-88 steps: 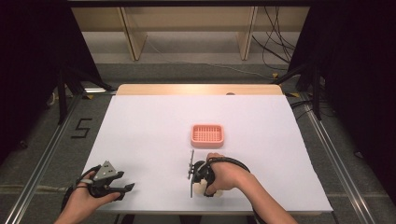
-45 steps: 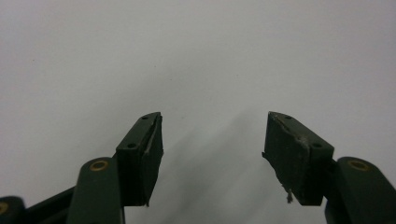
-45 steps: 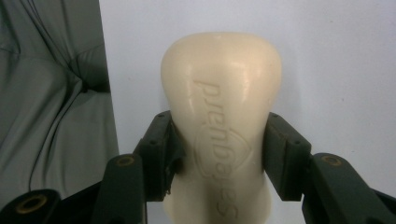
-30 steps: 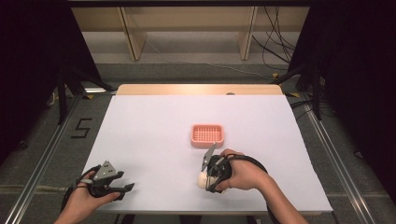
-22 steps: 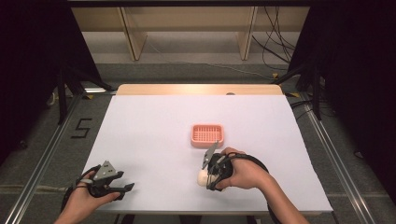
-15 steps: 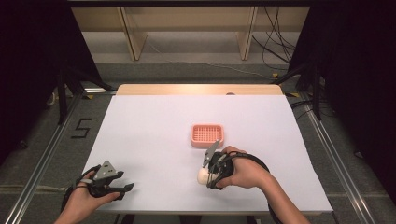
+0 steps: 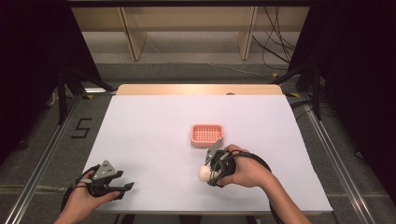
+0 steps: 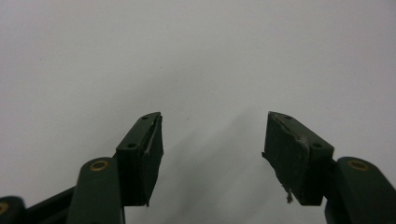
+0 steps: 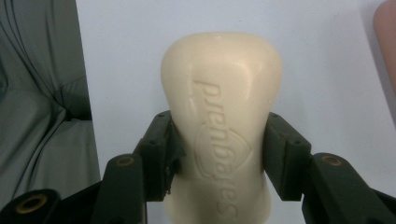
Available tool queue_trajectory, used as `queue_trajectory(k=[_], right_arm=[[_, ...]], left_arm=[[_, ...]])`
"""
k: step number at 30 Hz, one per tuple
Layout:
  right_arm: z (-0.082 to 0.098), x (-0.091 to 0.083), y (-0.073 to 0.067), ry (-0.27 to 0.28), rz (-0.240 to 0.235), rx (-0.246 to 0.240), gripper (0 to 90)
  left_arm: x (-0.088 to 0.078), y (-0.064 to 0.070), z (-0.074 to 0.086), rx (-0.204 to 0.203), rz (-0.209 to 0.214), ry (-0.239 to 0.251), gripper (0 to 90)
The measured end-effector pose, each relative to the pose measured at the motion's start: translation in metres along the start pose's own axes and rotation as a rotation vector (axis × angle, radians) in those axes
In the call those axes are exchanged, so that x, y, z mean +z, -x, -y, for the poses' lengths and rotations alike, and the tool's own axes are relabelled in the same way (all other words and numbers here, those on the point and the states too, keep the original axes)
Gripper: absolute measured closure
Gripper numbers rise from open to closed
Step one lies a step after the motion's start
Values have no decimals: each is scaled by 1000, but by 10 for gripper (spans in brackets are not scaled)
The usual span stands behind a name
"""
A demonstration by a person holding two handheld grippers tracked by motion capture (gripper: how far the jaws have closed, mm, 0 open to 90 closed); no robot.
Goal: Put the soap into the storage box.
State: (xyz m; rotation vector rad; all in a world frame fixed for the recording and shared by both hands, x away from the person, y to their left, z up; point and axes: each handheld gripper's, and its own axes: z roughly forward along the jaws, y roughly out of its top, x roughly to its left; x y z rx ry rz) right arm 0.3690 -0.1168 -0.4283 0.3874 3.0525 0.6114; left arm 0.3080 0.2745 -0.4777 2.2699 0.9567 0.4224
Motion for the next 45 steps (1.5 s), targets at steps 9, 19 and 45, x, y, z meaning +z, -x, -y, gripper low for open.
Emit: queue_trajectory(k=[9,19,45], right_arm=[[2,-3,2,-5,12,30,504],[3,-5,7,25,9,3,504],[6,-12,16,73,82,53,504]], left_arm=[[-1,0,0,-3,-3,6,369],[-1,-1,0,2,-6,1,369],[-2,-2,0,7,-9,2,369]])
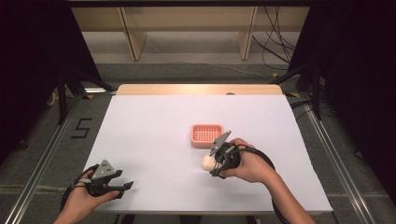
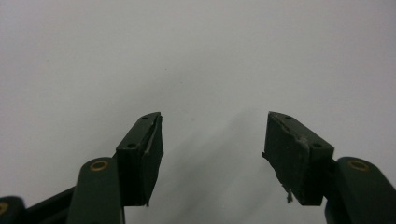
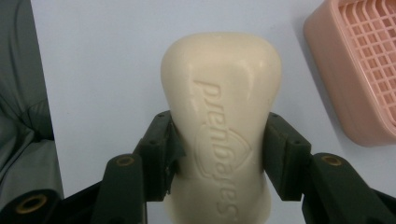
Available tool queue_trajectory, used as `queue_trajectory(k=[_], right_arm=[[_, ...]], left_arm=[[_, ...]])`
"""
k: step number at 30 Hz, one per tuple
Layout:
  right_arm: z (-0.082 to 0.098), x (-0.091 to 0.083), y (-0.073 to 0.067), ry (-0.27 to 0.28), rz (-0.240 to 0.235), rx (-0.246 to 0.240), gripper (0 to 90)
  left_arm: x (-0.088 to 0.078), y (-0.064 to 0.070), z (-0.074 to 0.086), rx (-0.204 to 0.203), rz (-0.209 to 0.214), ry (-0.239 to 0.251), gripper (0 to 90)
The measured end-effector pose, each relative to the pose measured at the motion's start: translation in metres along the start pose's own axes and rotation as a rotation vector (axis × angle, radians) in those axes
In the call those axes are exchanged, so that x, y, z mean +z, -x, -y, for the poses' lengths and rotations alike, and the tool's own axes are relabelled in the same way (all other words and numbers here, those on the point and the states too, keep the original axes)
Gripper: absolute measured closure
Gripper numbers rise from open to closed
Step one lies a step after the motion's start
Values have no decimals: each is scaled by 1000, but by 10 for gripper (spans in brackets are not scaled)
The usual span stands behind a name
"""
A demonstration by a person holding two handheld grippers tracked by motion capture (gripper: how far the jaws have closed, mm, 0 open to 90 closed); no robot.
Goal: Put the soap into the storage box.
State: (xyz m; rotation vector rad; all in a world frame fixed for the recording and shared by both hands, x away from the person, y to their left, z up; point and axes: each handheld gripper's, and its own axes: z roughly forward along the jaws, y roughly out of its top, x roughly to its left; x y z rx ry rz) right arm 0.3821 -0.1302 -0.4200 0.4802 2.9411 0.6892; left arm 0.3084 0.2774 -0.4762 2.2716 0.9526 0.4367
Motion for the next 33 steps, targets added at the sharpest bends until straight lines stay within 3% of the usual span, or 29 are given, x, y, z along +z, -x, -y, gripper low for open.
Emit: queue_trajectory(k=[3,4,5,8,10,11,12,13,14,20,23,25,28,29,33], right_arm=[[-1,0,3,12,0,-25,504],[-1,-1,2,7,8,0,504],[-1,0,3,17,8,-24,504],[-1,-2,4,13,13,-5,504],[-1,-2,4,13,16,-5,504],[-1,-2,5,15,16,-9,504],[-1,-2,7,21,17,-26,504],[-1,-3,6,18,27,-2,504],[-1,-3,8,21,27,-20,504],[-3,-6,10,22,43,-9,504],[-3,-7,12,20,47,-14,504],[-4,-7,14,25,51,-34,504],[-4,-9,14,20,59,-16,504],[-5,-8,16,25,54,-35,504],[-5,-9,16,17,61,-15,504]], left_arm=[[0,0,0,-1,-3,3,369],[0,0,0,-2,-1,-5,369],[0,0,0,-2,-8,-3,368],[0,0,0,-7,-2,7,368],[1,1,1,-22,1,5,368],[4,4,1,-77,-4,50,368],[4,4,1,-73,-8,47,368],[4,4,1,-74,-8,47,368],[4,4,1,-74,-8,47,368],[2,3,0,-53,-2,41,368],[-1,-1,0,-5,-1,-7,368],[-1,-1,0,-8,-4,4,368],[-1,-1,0,-7,-7,-3,368],[-1,-1,0,-7,-7,-3,368],[-1,-1,0,-9,-4,-4,368]])
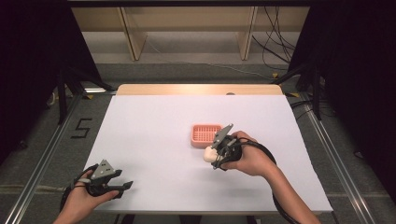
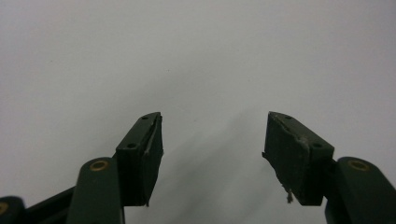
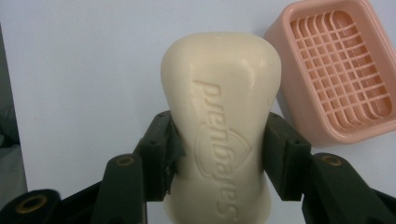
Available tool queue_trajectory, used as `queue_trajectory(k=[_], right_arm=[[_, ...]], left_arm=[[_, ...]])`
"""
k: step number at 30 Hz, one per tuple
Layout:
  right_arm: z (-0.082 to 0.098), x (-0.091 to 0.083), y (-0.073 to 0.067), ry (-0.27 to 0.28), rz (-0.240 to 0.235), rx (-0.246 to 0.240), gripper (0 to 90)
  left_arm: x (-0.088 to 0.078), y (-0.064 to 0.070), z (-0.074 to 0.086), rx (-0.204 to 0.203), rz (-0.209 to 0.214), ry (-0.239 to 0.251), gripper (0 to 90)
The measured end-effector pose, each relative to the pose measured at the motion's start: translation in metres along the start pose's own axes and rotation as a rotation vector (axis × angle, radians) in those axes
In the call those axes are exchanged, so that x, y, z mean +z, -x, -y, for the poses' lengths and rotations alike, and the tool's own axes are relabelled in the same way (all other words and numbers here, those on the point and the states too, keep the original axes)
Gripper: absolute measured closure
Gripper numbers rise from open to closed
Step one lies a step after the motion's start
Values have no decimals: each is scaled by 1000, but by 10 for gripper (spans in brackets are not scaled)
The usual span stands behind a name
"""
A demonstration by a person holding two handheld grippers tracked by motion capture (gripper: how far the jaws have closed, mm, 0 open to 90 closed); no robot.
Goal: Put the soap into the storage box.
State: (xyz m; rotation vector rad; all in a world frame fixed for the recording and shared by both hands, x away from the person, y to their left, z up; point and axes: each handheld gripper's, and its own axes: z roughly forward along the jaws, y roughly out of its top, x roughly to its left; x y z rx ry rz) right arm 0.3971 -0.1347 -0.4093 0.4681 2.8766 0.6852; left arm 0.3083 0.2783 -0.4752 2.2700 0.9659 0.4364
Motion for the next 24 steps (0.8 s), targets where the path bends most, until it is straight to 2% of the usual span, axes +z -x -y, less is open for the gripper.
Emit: queue_trajectory(k=[1,3,5,12,16,20,21,22,23,24], right_arm=[[-1,0,2,6,-4,-26,504],[-1,0,2,6,4,-11,504],[-2,0,4,6,4,-27,504],[-2,1,6,-3,11,-12,504],[-3,2,9,2,14,-26,504],[-3,2,10,-2,16,-7,504],[-3,3,12,1,12,-28,504],[-4,3,12,-2,18,-28,504],[-4,3,12,-1,19,-26,504],[-4,4,13,1,21,-26,504]], left_arm=[[0,0,0,0,-4,3,368],[0,0,0,-1,-3,3,368],[0,0,0,5,-3,2,368],[1,-1,0,6,1,7,368],[1,0,0,6,1,8,368],[1,0,0,6,1,8,368],[1,-1,0,7,1,7,368],[1,-1,0,8,-1,7,368],[2,0,0,-1,-3,14,368],[4,3,1,-50,-6,56,368]])
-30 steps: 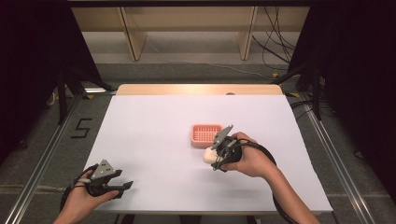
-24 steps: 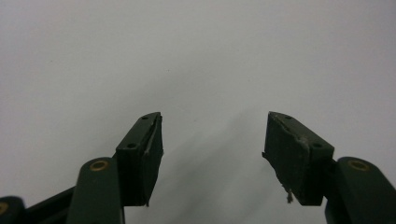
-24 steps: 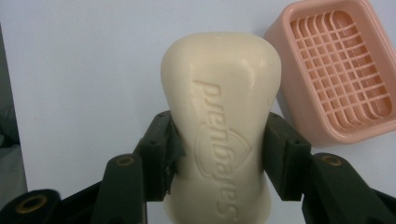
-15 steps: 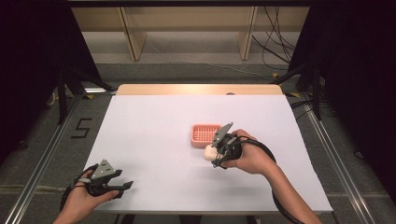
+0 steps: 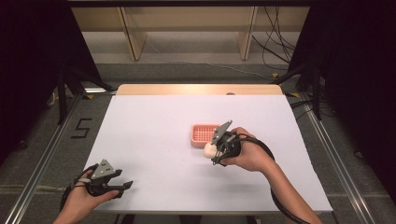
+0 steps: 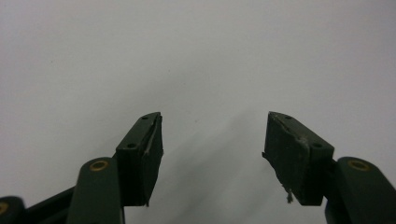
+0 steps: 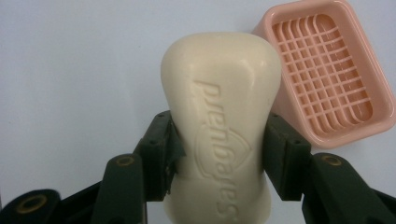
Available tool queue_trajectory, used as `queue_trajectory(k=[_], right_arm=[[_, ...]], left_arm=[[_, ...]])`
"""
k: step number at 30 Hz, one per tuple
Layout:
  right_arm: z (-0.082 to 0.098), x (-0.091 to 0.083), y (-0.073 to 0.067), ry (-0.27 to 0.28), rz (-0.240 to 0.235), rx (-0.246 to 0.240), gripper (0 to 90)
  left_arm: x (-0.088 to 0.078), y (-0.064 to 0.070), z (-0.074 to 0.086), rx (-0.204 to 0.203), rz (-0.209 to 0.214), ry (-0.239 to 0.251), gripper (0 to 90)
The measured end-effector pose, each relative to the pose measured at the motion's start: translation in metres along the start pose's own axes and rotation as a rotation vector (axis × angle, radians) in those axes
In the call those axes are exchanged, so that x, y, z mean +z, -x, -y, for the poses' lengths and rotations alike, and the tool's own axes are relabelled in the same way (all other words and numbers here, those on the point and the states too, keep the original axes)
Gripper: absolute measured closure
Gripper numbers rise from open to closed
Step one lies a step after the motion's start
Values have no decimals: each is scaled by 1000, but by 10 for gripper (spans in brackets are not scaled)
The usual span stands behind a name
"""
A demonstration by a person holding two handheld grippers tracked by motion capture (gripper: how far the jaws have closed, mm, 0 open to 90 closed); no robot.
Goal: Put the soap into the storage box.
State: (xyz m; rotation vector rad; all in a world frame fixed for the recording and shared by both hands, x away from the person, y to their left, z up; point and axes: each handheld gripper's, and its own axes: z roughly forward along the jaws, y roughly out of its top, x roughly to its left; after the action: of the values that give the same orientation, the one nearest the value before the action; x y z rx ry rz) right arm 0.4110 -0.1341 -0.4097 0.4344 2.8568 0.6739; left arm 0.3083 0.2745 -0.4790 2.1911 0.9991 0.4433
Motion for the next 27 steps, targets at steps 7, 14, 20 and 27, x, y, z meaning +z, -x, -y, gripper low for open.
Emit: queue_trajectory(k=[7,14,20,27], right_arm=[[-2,0,2,1,5,3,504],[-5,0,5,5,19,8,504],[-7,0,7,2,28,13,504],[-8,2,10,3,33,8,504]], left_arm=[[1,0,0,3,-19,0,368],[0,0,1,-18,0,0,368],[0,0,0,-22,8,5,368],[0,0,0,-20,10,3,368]])
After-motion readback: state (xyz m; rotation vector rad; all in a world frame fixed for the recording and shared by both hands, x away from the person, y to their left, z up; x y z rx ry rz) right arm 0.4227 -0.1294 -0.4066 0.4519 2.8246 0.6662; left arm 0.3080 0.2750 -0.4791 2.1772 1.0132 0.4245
